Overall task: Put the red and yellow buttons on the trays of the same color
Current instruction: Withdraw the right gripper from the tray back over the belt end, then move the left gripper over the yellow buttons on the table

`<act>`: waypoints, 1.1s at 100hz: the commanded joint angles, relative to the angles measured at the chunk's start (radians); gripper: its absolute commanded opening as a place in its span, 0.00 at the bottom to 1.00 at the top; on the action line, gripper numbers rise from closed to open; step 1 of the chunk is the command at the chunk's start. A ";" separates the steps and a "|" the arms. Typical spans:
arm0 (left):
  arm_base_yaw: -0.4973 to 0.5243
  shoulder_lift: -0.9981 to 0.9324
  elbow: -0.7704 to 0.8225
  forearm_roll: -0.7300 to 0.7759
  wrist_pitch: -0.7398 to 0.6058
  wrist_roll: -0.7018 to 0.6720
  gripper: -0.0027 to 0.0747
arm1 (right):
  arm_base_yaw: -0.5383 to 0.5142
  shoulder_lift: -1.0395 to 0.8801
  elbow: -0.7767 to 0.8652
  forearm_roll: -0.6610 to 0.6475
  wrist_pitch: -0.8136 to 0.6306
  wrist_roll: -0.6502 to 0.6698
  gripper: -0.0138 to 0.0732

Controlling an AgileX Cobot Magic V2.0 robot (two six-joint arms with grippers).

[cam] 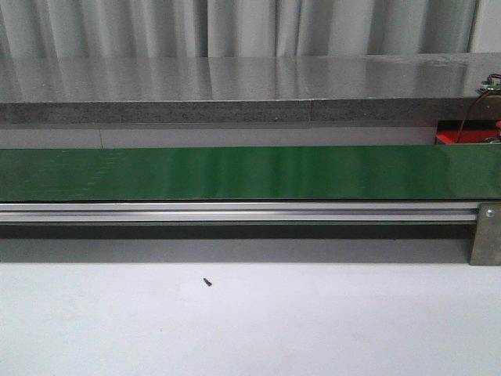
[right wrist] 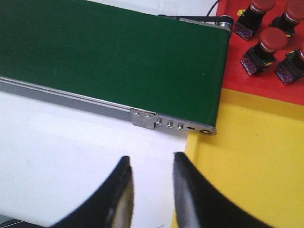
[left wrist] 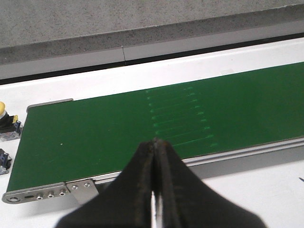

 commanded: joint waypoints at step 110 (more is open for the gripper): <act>-0.006 -0.003 -0.036 -0.022 -0.062 -0.002 0.67 | 0.000 -0.045 -0.001 0.013 -0.053 0.003 0.08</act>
